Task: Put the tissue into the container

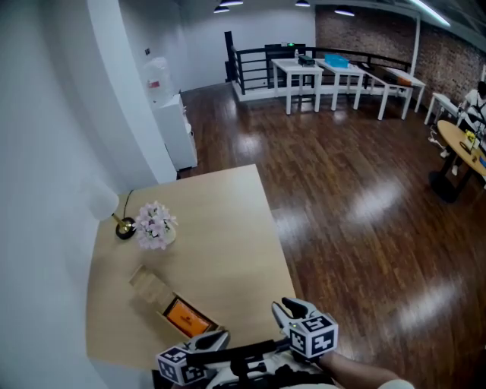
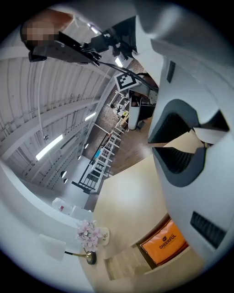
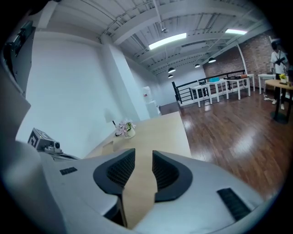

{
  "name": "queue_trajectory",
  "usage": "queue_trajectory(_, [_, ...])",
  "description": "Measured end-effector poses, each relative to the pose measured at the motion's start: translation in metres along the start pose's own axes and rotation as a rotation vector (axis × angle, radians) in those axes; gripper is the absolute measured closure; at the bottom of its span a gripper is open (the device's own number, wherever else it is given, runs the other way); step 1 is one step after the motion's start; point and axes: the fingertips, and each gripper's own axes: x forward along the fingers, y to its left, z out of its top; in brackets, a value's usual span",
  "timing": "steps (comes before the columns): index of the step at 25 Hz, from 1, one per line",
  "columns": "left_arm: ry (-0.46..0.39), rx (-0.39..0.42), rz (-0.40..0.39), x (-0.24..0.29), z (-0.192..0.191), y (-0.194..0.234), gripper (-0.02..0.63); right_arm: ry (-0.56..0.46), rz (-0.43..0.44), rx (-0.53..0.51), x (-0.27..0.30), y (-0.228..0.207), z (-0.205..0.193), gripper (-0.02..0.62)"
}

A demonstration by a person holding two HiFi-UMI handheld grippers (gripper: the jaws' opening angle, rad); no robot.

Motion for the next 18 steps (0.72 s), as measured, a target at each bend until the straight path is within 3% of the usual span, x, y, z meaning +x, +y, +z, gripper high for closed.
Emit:
queue_trajectory(3, [0.02,0.004,0.018,0.002,-0.003,0.0,0.58,-0.017,-0.006,0.005,-0.002,-0.003,0.005,0.473])
queue_trajectory(10, [0.041,0.016,0.03,0.008,-0.004,-0.003,0.58,0.009,-0.015,0.02,-0.006,-0.012,0.0,0.595])
queue_trajectory(18, [0.055,0.025,0.021,0.017,-0.005,-0.01,0.58,0.009,-0.017,-0.007,-0.01,-0.02,-0.001,0.595])
